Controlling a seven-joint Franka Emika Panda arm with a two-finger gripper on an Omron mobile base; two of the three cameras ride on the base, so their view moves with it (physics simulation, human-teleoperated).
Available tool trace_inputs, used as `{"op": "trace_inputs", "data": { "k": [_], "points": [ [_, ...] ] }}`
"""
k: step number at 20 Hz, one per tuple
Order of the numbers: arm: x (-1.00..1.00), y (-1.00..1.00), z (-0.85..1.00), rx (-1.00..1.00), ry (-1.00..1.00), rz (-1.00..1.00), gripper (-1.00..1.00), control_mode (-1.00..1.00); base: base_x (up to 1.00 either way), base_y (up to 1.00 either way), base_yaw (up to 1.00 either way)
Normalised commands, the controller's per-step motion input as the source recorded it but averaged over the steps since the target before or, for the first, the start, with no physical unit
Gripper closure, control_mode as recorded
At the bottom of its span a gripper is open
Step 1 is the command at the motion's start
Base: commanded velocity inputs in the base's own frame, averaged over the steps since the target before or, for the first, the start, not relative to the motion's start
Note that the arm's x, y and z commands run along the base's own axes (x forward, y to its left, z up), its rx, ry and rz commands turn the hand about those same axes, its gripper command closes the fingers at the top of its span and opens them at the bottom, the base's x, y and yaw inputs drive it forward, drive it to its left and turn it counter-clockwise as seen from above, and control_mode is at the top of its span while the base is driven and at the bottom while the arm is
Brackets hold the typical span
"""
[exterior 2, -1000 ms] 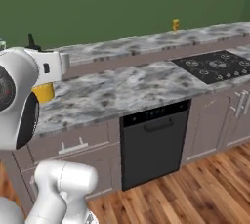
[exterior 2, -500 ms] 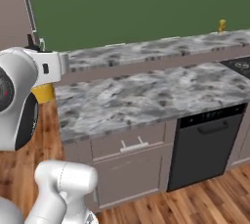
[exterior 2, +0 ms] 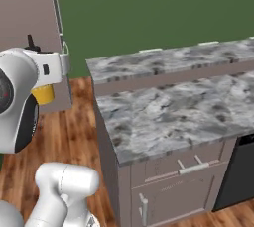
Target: The dining table condiment station is running low on mustard. Refill the condiment station by opening the cabinet and taking the mustard from the cabinet and placing it on the dining table.
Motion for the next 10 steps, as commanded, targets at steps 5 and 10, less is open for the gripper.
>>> {"op": "trace_inputs", "data": {
  "k": [5,10],
  "points": [
    [0.00,0.00,0.00,0.00,0.00,0.00,1.00,1.00,0.95,1.00,0.00],
    [0.00,0.00,0.00,0.00,0.00,0.00,1.00,1.00,1.00,1.00,0.00]
  ]
}}
